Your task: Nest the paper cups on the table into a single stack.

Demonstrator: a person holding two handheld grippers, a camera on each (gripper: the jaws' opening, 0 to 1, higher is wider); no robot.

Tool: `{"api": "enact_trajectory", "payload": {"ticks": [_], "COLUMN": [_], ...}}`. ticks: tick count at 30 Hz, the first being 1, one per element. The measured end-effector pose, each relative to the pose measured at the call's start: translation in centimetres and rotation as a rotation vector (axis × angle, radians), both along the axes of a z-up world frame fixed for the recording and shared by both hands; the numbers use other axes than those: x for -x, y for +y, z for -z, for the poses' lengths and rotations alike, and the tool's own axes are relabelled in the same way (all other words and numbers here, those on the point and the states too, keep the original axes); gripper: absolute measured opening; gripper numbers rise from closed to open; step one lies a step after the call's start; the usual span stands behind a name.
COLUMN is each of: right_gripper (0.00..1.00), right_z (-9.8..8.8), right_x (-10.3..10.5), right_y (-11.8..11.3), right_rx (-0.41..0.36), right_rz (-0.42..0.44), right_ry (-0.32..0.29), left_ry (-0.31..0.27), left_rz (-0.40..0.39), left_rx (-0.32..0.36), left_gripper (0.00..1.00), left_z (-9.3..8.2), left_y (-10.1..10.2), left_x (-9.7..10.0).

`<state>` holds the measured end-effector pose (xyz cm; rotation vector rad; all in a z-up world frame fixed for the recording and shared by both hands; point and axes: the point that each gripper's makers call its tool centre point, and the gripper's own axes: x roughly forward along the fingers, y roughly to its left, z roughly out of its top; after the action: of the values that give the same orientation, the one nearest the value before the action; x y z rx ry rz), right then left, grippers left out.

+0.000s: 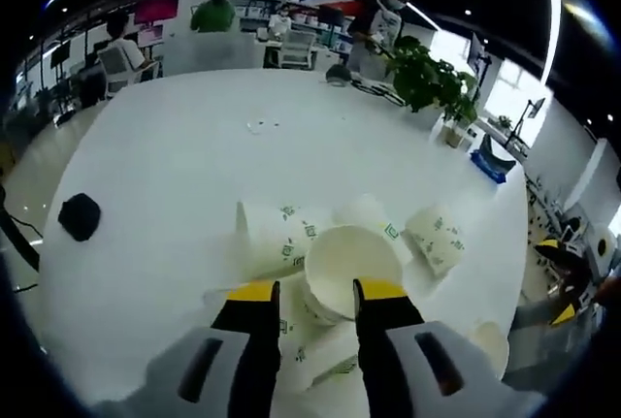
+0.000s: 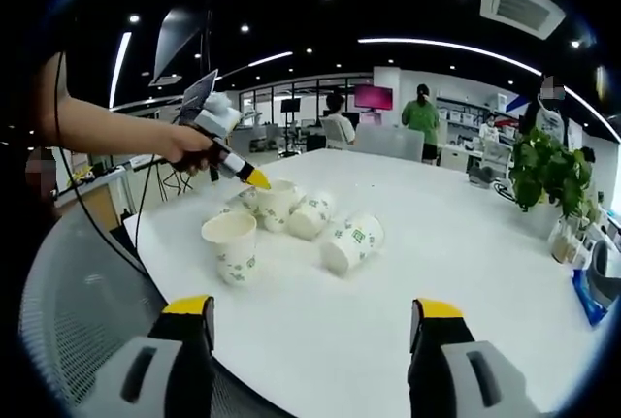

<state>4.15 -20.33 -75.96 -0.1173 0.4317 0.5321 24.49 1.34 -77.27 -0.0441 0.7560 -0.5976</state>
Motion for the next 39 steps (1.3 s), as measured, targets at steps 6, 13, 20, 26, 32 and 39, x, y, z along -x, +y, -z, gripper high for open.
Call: {"api": "enact_trajectory", "payload": {"ticks": [6,13,20,26,32,39], "right_gripper": [0.82,0.81,0.81,0.81,0.82,0.82], "right_z": [0.2,0.4,0.4,0.3,0.1,0.1], "right_x": [0.1,0.1,0.1,0.1,0.1,0.0], "right_y": [0.0,-0.2,-0.2,-0.1,0.0,0.1], "right_rx": [0.004,0.01,0.012,0.009,0.006,0.007], "right_rz": [-0.003,-0.001,0.0,-0.001,0.0,-0.001], "right_ry": [0.01,0.011,0.011,0.008,0.003,0.006], "left_ry": [0.003,0.001,0.018,0.006,0.001,0.0], "left_rz": [-0.009,0.003,0.003,0.014,0.026,0.062], "left_rx": [0.0,-0.004,0.034,0.054,0.1,0.129], "left_gripper": [0.16,0.01,0.0,0.0,0.0,0.0], "left_z": [0.5,0.3,-0.2,-0.9,-2.9,-5.3], "left_y": [-0.3,-0.1,-0.4,-0.7,-0.9,-1.3], "left_x": [-0.8,-0.4,0.6,0.7,1.4,2.8]}}
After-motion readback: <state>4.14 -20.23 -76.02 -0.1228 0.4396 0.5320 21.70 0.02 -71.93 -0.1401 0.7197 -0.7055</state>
